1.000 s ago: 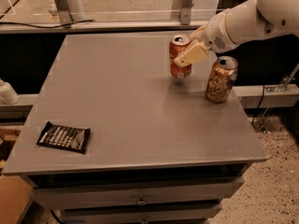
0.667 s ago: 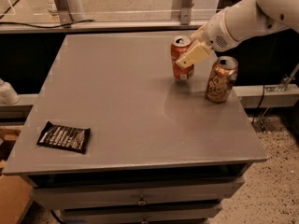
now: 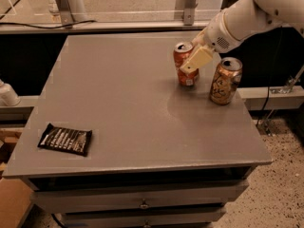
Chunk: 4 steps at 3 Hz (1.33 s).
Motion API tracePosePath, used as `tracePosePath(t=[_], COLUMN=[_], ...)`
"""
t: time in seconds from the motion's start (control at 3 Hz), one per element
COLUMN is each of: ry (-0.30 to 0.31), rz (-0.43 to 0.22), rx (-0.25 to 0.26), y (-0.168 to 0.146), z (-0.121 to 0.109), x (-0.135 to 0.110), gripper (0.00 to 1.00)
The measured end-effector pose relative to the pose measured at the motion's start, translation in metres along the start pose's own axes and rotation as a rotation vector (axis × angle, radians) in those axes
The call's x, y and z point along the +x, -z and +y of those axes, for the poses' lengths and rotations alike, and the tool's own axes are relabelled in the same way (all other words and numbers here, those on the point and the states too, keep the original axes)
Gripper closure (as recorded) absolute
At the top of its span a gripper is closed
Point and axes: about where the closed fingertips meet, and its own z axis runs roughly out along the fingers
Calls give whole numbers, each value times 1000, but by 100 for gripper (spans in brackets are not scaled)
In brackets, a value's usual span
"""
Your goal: Move coke can near orange can
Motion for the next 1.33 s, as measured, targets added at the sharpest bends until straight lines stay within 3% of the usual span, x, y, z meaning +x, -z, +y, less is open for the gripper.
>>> tracePosePath(t=[1.0, 1.33], ry=[41, 57], rz=[28, 33], rx=[-46, -57], y=[-5, -5], z=[6, 7], x=[11, 11], gripper=[100, 84])
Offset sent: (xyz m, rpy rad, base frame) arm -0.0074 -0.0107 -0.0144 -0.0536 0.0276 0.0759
